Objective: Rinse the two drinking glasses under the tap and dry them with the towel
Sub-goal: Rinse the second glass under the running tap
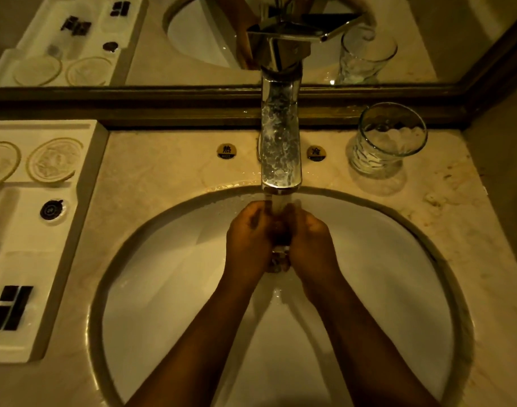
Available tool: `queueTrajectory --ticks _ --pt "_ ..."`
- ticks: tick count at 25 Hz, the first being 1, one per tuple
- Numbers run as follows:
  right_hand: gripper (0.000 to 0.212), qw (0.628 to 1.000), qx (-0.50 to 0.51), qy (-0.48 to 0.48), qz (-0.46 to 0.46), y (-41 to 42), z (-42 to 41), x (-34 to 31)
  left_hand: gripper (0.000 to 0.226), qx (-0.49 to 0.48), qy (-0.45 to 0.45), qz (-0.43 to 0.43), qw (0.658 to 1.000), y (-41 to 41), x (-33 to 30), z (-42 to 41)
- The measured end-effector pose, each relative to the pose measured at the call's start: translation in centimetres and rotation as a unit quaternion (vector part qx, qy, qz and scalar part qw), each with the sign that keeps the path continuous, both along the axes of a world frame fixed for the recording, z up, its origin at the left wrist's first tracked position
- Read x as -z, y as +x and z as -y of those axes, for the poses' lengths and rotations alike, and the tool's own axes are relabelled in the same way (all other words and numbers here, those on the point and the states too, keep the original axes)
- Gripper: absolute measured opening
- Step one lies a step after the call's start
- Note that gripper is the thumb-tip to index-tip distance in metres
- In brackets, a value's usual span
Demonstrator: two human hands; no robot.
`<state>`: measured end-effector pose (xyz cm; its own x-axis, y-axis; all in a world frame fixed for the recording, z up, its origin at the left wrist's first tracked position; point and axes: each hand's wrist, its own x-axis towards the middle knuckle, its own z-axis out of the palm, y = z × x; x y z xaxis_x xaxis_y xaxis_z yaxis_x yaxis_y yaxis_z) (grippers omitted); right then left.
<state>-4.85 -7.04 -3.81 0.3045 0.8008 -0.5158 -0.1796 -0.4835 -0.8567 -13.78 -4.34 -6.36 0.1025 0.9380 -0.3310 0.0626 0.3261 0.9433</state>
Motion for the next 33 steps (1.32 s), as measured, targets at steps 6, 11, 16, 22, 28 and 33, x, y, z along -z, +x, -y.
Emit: queueTrajectory --ticks 6,11,16,22,28,33 --pt "0.021 0.967 -0.190 0.094 0.141 0.5 1.2 1.2 0.026 -0.037 -0.277 0.026 0.960 -1.3 -1.1 -2.6" --pt "0.037 0.998 -0.055 0.003 0.043 0.2 -0.4 0.3 0.031 -0.048 0.158 -0.178 0.970 -0.7 0.8 -0.1" --pt "0.039 0.996 -0.065 -0.028 -0.059 1.0 -0.7 0.2 0.021 0.043 0.249 -0.171 0.952 -1.1 1.1 0.5" --pt "0.031 0.975 -0.187 0.077 0.089 0.2 1.3 1.2 0.030 0.005 -0.286 -0.012 0.958 -1.7 -1.3 -2.6" --pt "0.035 0.992 -0.012 -0.076 -0.101 -0.4 0.3 0.5 0.024 0.054 0.218 -0.246 0.943 -1.7 1.3 0.2" --pt "0.033 0.999 -0.027 -0.008 0.032 -0.5 0.7 0.5 0.026 0.045 -0.090 0.006 0.995 -1.5 0.2 -0.1"
